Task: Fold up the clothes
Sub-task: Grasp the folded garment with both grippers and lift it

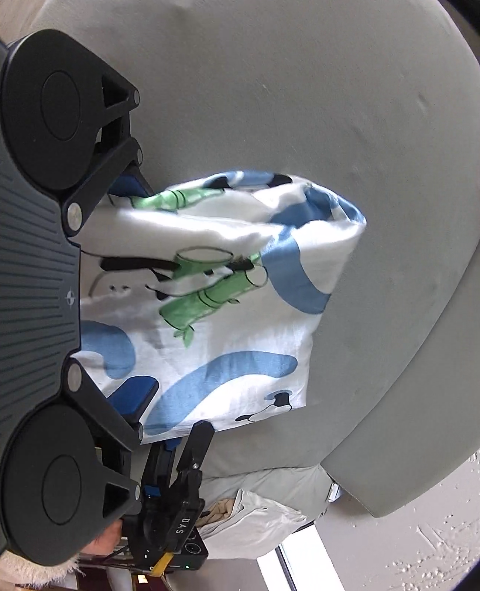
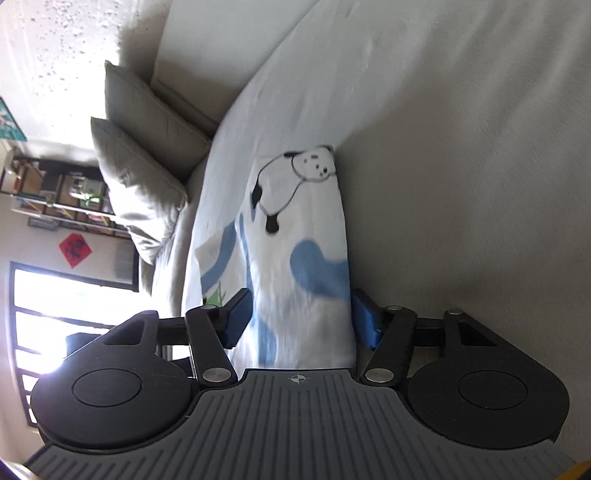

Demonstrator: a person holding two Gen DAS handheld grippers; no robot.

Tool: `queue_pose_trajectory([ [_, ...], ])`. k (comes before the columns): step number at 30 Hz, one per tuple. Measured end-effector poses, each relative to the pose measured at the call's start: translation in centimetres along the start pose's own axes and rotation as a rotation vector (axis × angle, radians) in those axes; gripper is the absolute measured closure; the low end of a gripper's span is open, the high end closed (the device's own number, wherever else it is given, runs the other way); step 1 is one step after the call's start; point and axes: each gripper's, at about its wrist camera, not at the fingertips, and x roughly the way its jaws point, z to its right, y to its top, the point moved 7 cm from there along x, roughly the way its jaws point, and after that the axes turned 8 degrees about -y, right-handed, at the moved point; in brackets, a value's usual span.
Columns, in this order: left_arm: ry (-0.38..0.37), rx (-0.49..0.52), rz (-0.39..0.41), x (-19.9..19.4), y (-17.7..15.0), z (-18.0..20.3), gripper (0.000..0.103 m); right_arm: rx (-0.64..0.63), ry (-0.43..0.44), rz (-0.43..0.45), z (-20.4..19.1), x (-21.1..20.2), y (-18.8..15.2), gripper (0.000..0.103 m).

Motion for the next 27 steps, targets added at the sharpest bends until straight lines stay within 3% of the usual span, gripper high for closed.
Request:
queue_pose_trajectory([
  [1,0.019,0.016,0.005,0.0,0.0,0.2,0.013,-0.001,0.001,0.004,-0.1,0.3,0.2,0.043],
  [2,0.038,0.032,0.009,0.0,-0.1,0.5,0.027,-0.006,-0.008,0.010,-0.2,0.4,0.3,0.045],
  [3,0.057,0.048,0.014,0.0,-0.1,0.7,0.039,-0.014,-0.025,0.017,-0.3,0.6,0.3,0.054],
  [4,0.076,0.063,0.018,0.0,-0.1,1.0,0.074,-0.034,-0.058,0.029,-0.4,0.6,0.3,0.072],
  [5,0.082,0.072,0.019,-0.1,-0.3,1.4,0.095,-0.062,-0.102,0.043,-0.4,0.7,0.2,0.081],
  [6,0.088,0.080,0.020,-0.2,-0.5,1.8,0.095,-0.095,-0.132,0.065,-0.7,0.2,-0.1,0.088],
  [9,0.125,0.168,0.042,-0.2,-1.1,4.6,0.096,-0.209,-0.202,0.148,-2.5,-2.1,-1.0,0.091],
  [16,0.101,0.329,0.109,1.3,-0.9,14.1,0.096,-0.455,-0.354,0.343,-6.6,-8.0,-3.0,0.092],
  [22,0.080,0.467,0.166,2.6,-0.8,22.4,0.096,-0.372,-0.388,0.480,-5.2,-16.9,-1.7,0.092],
  [27,0.049,0.556,0.183,7.0,1.2,30.3,0.096,-0.242,-0.407,0.574,-0.6,-24.5,1.4,0.092],
])
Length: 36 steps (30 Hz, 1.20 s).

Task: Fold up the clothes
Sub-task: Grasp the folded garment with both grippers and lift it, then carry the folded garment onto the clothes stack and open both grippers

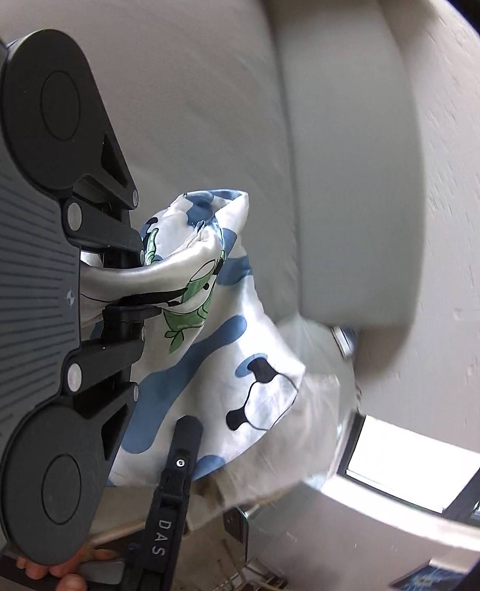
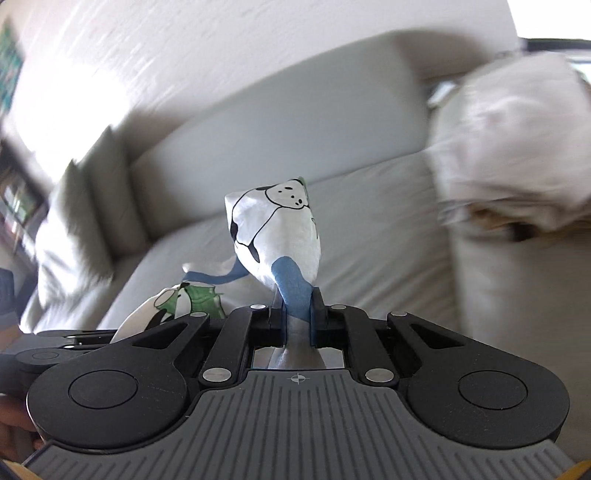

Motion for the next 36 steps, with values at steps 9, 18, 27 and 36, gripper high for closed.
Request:
queue_pose_trajectory([
  [9,-0.080,0.165,0.108,6.0,11.8,9.5,0.096,0.123,-0.095,0.184,11.0,-3.6,11.7,0.092],
  [18,-0.043,0.238,0.078,18.5,21.6,13.3,0.044,0.271,-0.228,0.346,21.4,-2.1,24.6,0.089],
  [27,0.040,0.206,-0.026,12.4,14.5,10.1,0.023,0.422,-0.410,0.269,28.6,-2.0,21.9,0.022],
  [36,0.104,0.162,-0.115,4.8,7.4,7.9,0.015,0.392,-0.351,0.187,20.2,-11.8,15.0,0.011],
])
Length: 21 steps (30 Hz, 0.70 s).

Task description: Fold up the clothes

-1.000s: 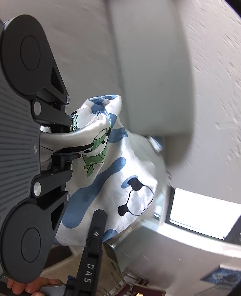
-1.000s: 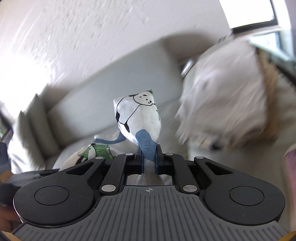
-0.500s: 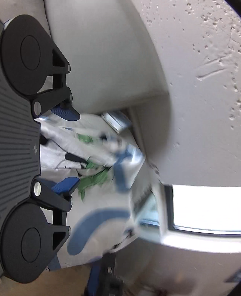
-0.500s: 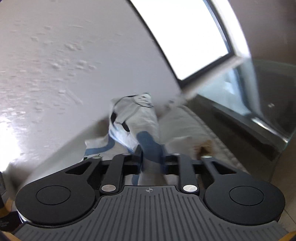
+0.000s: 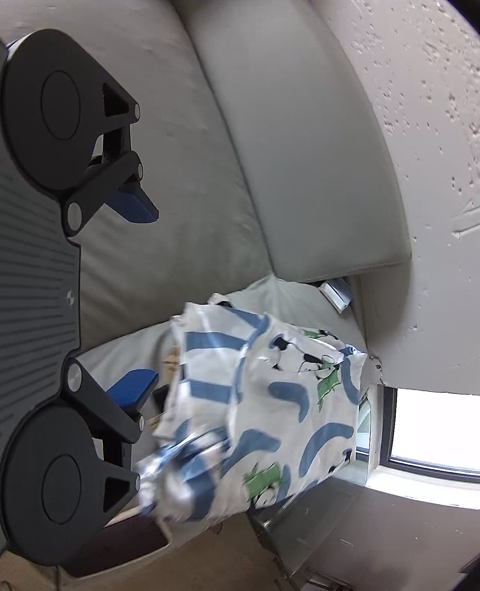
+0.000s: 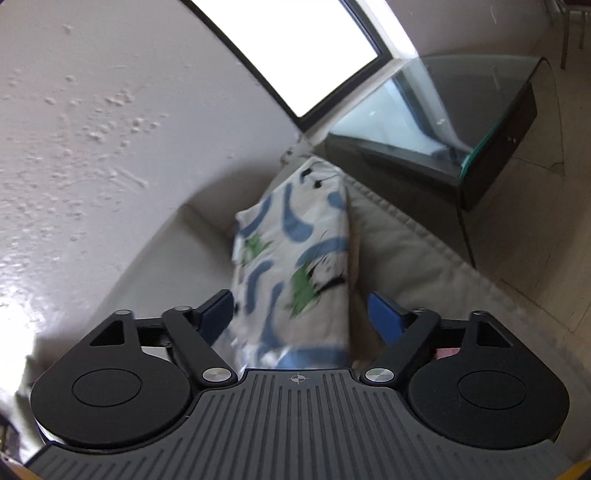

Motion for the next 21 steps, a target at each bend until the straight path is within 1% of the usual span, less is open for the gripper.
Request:
queue_pose_trajectory([
  [3,-0.045,-0.024,-0.009,-4.0,-1.3,0.9,0.009,-0.062,0.009,-0.018,-1.5,-4.2,-1.9,0.011],
  [4,-0.051,-0.033,-0.005,-5.3,-1.5,1.2,0.003,-0.082,0.012,-0.024,-2.0,-5.6,-2.5,0.011],
  [5,-0.050,-0.046,0.003,-6.7,-1.5,1.4,0.001,-0.103,0.016,-0.031,-2.5,-7.0,-3.1,0.011],
  [8,-0.053,-0.057,0.050,-10.4,-1.2,2.2,0.001,-0.164,0.025,-0.049,-4.0,-11.3,-5.0,0.011],
  [11,-0.049,-0.047,0.081,-12.2,-1.1,3.4,0.001,-0.302,-0.023,-0.024,-6.2,-14.1,-4.8,0.007],
  [16,-0.043,-0.029,0.132,-15.3,-1.0,5.2,0.001,-0.473,-0.057,-0.061,-8.8,-17.1,-5.3,0.007],
  [18,-0.040,-0.022,0.153,-16.5,-1.0,6.0,0.001,-0.521,-0.067,-0.077,-9.3,-18.0,-5.6,0.007],
  [21,-0.056,-0.007,0.155,-16.5,-1.1,6.8,0.001,-0.552,-0.089,-0.070,-9.1,-19.0,-5.6,0.007],
])
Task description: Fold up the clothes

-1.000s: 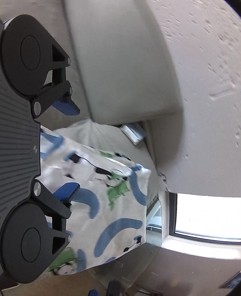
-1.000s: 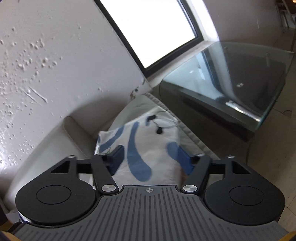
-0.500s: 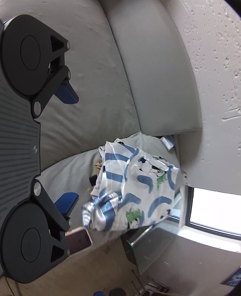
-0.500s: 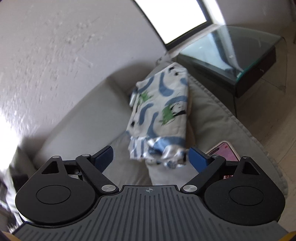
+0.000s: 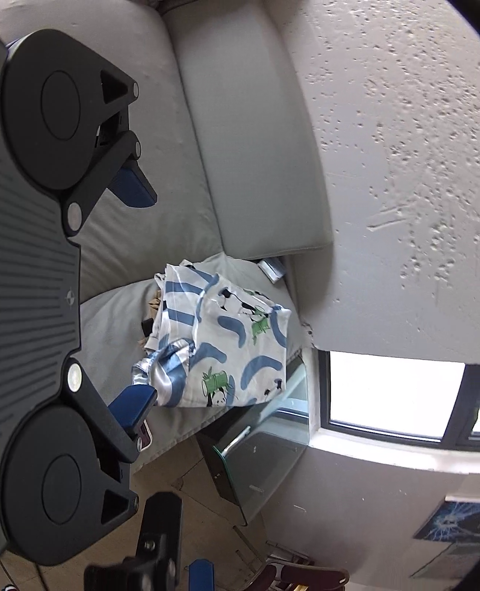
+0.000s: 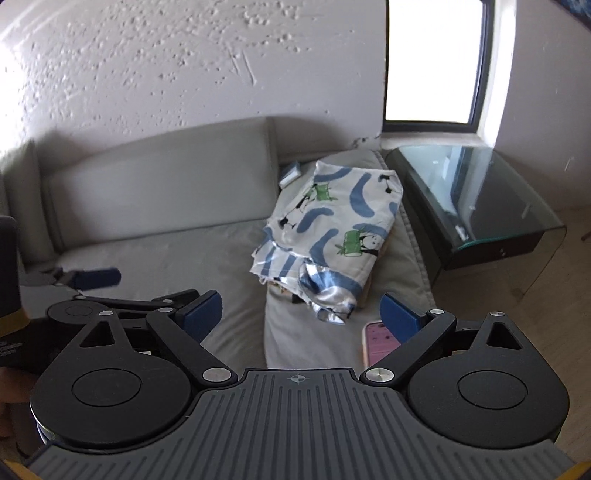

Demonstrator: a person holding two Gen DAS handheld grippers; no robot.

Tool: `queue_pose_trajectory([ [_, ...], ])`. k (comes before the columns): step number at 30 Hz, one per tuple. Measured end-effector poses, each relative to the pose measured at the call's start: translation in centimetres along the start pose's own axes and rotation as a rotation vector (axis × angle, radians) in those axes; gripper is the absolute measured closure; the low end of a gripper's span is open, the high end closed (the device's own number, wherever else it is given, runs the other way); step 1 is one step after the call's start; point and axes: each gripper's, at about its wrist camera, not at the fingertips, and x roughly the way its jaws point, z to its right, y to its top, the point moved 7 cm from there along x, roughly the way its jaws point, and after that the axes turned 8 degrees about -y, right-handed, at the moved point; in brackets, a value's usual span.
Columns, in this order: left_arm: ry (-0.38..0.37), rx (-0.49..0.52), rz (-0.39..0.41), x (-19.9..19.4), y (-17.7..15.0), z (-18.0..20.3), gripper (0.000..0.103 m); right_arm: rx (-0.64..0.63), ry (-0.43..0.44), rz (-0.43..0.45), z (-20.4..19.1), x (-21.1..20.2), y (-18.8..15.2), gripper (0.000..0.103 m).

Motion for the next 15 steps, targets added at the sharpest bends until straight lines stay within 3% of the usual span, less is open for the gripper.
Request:
queue_pose_trajectory([
  [15,-0.086,0.070,0.003,0.3,-0.9,4.2,0.001,0.020,-0.007,-0.022,2.0,-0.5,-1.4,0.007],
])
